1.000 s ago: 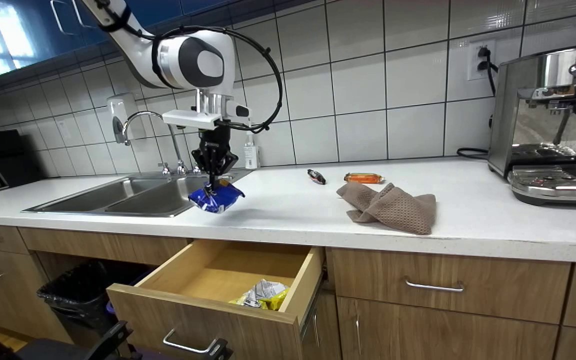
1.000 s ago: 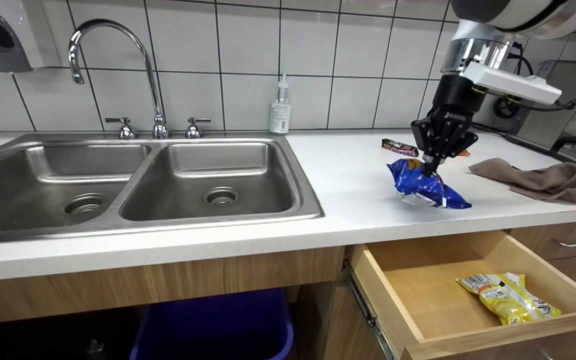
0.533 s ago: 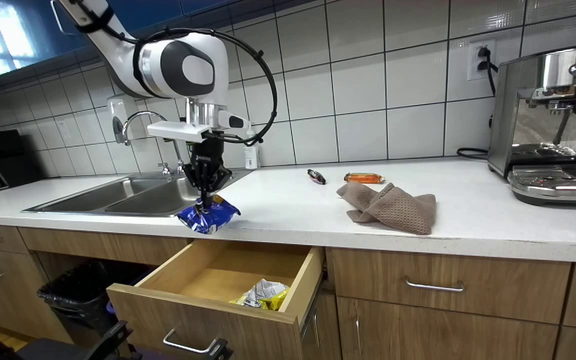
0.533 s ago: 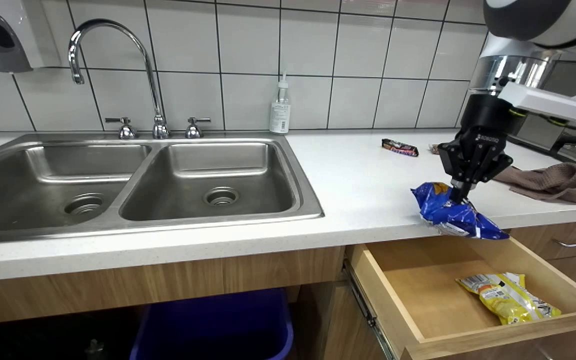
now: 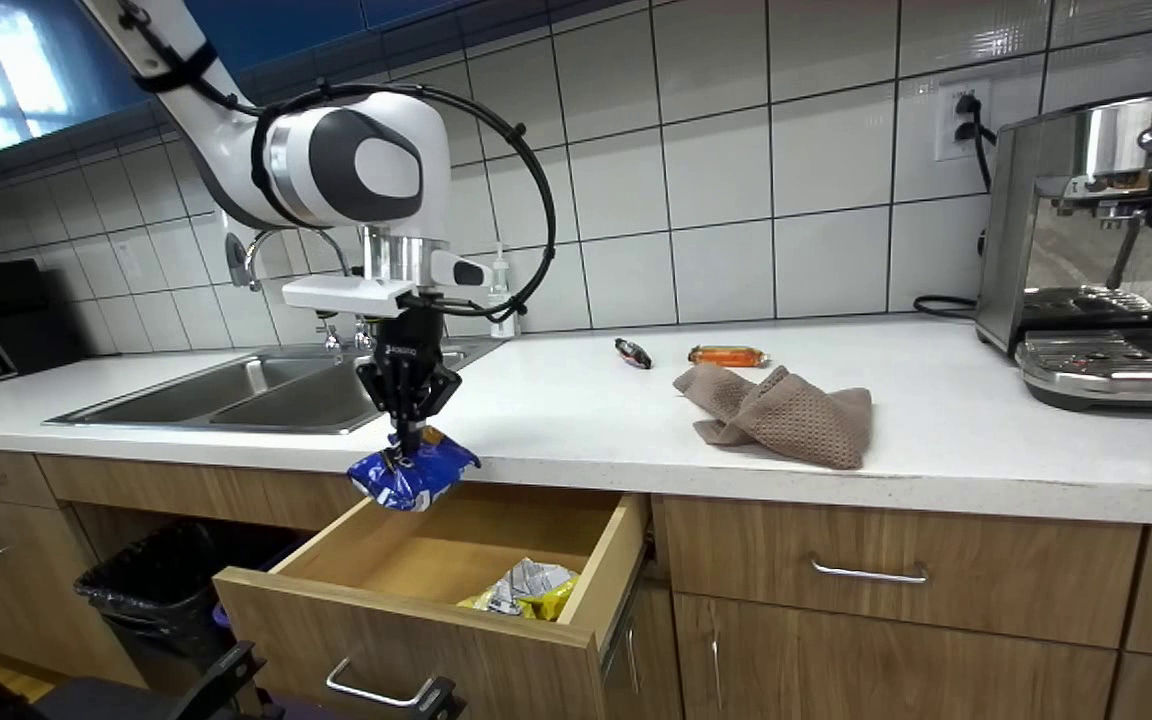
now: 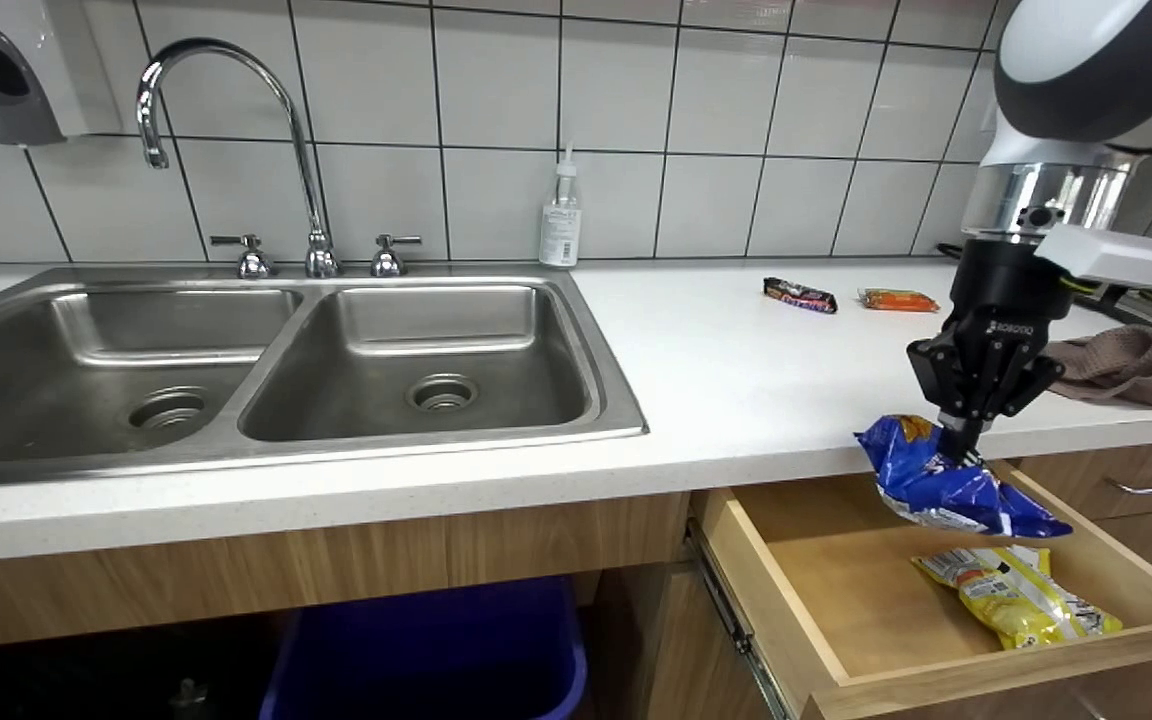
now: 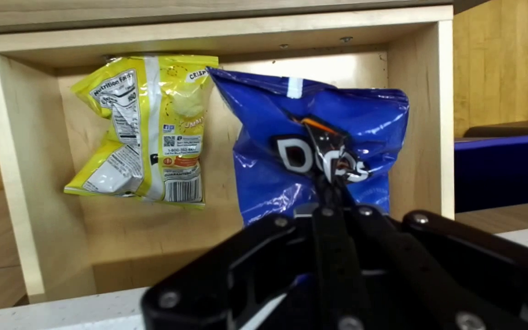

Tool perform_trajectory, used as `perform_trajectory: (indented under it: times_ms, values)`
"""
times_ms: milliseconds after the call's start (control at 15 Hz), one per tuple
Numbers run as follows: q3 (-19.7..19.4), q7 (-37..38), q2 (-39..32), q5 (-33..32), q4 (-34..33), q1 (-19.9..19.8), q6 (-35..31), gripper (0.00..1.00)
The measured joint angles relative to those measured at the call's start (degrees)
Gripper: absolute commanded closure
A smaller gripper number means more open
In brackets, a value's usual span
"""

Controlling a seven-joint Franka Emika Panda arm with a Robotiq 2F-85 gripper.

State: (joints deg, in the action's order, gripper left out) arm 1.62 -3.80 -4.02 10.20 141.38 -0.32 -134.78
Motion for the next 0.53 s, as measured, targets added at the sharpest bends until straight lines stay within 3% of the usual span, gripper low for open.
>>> perform_trajectory:
  times_ms: [533]
  values:
    - [0.0, 0.2, -4.0, -5.8, 0.7, 1.1, -2.8, 1.0]
